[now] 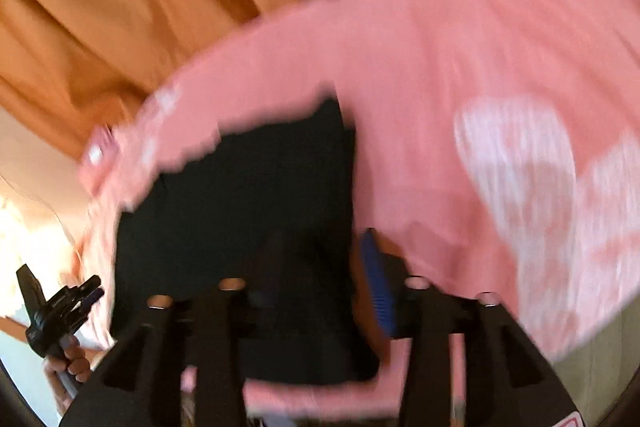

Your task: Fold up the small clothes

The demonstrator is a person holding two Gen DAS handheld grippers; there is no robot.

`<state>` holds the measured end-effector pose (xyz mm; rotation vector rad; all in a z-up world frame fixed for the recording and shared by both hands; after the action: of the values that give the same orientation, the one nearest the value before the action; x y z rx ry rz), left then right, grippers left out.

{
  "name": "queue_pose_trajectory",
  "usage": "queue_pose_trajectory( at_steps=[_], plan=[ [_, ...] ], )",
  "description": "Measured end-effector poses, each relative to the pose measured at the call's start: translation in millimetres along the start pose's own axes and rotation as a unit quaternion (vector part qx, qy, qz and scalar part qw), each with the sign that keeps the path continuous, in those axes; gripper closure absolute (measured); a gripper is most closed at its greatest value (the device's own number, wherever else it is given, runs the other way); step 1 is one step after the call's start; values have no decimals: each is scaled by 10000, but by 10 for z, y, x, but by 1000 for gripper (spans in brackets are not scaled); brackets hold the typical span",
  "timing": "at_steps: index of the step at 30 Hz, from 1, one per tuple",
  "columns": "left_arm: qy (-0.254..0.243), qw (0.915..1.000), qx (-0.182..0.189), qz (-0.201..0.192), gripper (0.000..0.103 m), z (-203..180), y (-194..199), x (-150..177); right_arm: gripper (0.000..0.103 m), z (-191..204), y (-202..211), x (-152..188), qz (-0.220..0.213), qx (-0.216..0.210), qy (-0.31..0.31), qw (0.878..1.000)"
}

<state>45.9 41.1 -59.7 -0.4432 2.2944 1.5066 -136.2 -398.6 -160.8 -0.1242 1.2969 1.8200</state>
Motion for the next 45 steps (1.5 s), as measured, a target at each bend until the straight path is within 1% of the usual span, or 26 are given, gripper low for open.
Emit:
queue_pose_trajectory(
  at_steps=[2,4,6,7,10,13,14,16,17,19,21,23,26,27,29,30,31,32,33,37,38,39,42,43,44,45],
  plan=[
    [8,9999,-25,99,37,-60,-222,-192,45,-25,-207,-185,181,105,-12,9998],
    [-8,9991,172,386,42,-117,-569,-313,47,36,-536,-261,424,240,74,9988],
    [-99,9975,16,699,98,-165,-827,-313,96,136,-734,-281,629,399,354,9966],
    [-86,9971,61,752,98,-192,-835,-301,98,230,-691,-312,516,435,453,9967],
    [-209,9995,164,185,98,-241,-511,-394,98,557,-161,-424,-374,158,951,9946],
    [-110,9999,-54,49,98,-138,-526,-524,98,609,-29,-591,-729,42,1006,9922],
    [-127,9997,-180,112,98,-101,-632,-538,98,534,-159,-640,-583,153,959,9936],
    [-12,9980,-429,473,98,33,-960,-493,98,287,-766,-659,182,423,698,9965],
    [-7,9981,-403,474,98,55,-1018,-481,98,191,-1013,-614,556,578,583,9951],
    [-223,9980,-469,359,97,1,-959,-475,98,197,-1013,-569,426,612,571,9956],
    [-256,9981,-459,326,95,-36,-788,-457,95,308,-790,-552,180,721,540,9958],
    [-372,9982,-462,38,96,-110,-433,-376,94,565,-425,-428,-223,886,930,9915],
    [-539,9985,-91,-12,94,-386,-130,-9,90,1051,-254,-59,-98,318,1240,9917],
    [-582,9982,61,100,94,-489,-146,153,90,1269,-300,203,165,-80,1354,9906],
    [-814,9947,181,597,91,-727,-369,536,95,1580,-484,618,718,-481,1635,9828],
    [-939,9919,27,856,91,-769,-524,720,103,1692,-631,828,901,-433,1906,9766],
    [-971,9914,-57,877,92,-731,-572,784,103,1688,-710,906,953,-219,2026,9744],
    [-978,9921,-15,782,94,-683,-554,797,103,1591,-747,927,952,87,2032,9745],
    [-943,9924,-192,769,95,-554,-502,770,103,1323,-698,856,849,396,1790,9794],
    [-578,9905,-1102,590,95,149,-291,641,103,190,-263,610,630,840,384,9937],
    [-467,9900,-1161,657,90,271,-292,647,103,106,-209,627,639,619,176,9959],
    [-178,9929,-985,648,89,419,-263,660,103,75,-189,633,725,523,1,9960],
    [88,9936,-872,707,90,475,-184,673,103,418,-227,668,632,1212,687,9882],
    [142,9943,-822,670,88,457,-150,678,102,536,-221,683,610,1152,718,9889],
    [190,9950,-736,647,79,433,-126,687,101,696,-205,683,553,919,768,9913],
    [245,9953,-678,645,59,414,-119,689,101,848,-186,684,503,756,846,9923]
  ],
)
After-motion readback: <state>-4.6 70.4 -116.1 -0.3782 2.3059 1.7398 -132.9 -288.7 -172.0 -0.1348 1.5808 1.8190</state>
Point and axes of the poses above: each gripper's, at about its wrist camera, not at the fingertips, and y roughly against the way its jaws point, z to its left, x to its underside, the point moved 4 cm from there along -y, roughly the way its jaws point, and after that the axes turned 4 degrees about z, right-handed, at the moved point
